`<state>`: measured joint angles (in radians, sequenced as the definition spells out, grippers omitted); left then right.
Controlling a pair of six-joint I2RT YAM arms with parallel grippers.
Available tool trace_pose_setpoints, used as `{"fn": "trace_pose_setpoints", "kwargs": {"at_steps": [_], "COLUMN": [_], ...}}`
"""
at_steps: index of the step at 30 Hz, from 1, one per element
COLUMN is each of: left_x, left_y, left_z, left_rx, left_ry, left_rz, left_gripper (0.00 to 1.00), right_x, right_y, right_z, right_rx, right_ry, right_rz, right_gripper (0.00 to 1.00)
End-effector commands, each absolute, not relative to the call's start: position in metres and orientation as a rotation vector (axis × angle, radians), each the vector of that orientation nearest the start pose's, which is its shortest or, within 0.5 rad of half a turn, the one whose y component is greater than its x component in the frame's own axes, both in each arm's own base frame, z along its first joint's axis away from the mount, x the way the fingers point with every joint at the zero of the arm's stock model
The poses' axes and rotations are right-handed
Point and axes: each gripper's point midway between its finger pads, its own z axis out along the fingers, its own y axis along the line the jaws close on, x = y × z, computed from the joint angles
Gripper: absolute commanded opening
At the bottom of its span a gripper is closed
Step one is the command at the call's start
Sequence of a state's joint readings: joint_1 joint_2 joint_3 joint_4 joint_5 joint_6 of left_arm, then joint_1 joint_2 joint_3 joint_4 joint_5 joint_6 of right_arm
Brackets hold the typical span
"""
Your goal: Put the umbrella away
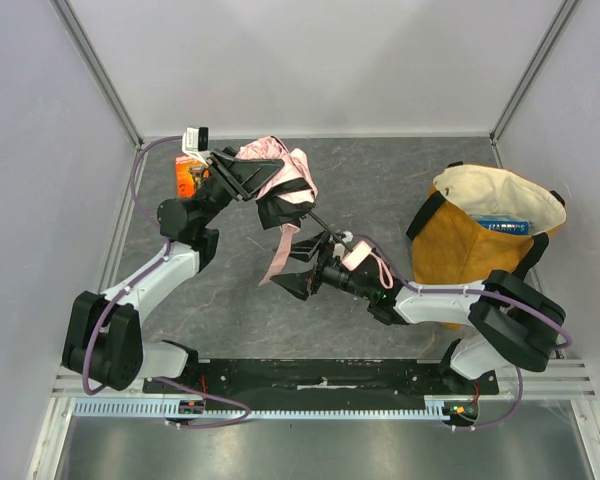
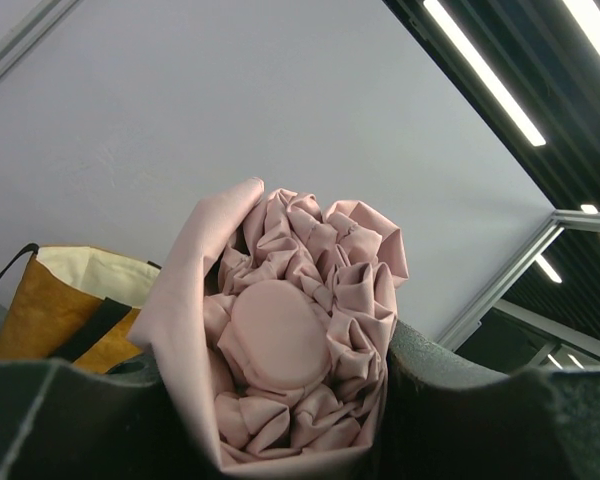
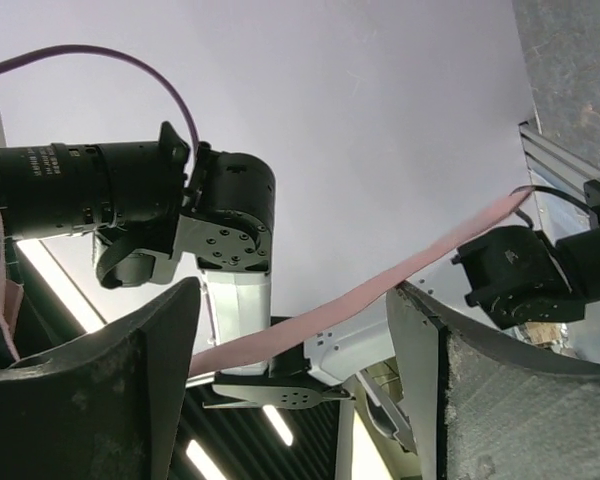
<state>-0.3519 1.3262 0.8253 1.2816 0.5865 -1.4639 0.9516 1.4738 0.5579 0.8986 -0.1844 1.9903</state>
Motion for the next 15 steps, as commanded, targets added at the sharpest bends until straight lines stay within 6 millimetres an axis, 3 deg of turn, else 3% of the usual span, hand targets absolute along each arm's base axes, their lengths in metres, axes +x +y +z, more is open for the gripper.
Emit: {"fn": "trace_pose_setpoints", "kwargs": {"at_steps": [1, 7, 11, 15], "left_x": [0.209, 0.204, 0.202, 0.210], "left_y": [-0.220, -0.224, -0.224, -0.213], "left_z": [0.495, 0.493, 0.489, 0.484], "left_rx": [0.348, 0.318, 0.261, 0.073], "left_ry": [0.693, 0.691, 0.702, 0.716], "left_rz": [-1.824, -1.868, -1.926, -2.044], "left_gripper": [0.02, 0.02, 0.02, 0.02], "right_x": [0.210, 0.213, 0.216, 0.226], "right_y": [0.382, 0.382, 0.376, 0.365], "right_z": [0.270, 0.281, 0.291, 0.285], "right_rx": [1.453, 1.409, 1.328, 1.188], "right_ry": [1.836, 1.762, 1.650, 1.617], "right_rz": [2.483, 2.552, 2.610, 2.511], "right_gripper": [0.73, 0.38, 0.03, 0.00]}}
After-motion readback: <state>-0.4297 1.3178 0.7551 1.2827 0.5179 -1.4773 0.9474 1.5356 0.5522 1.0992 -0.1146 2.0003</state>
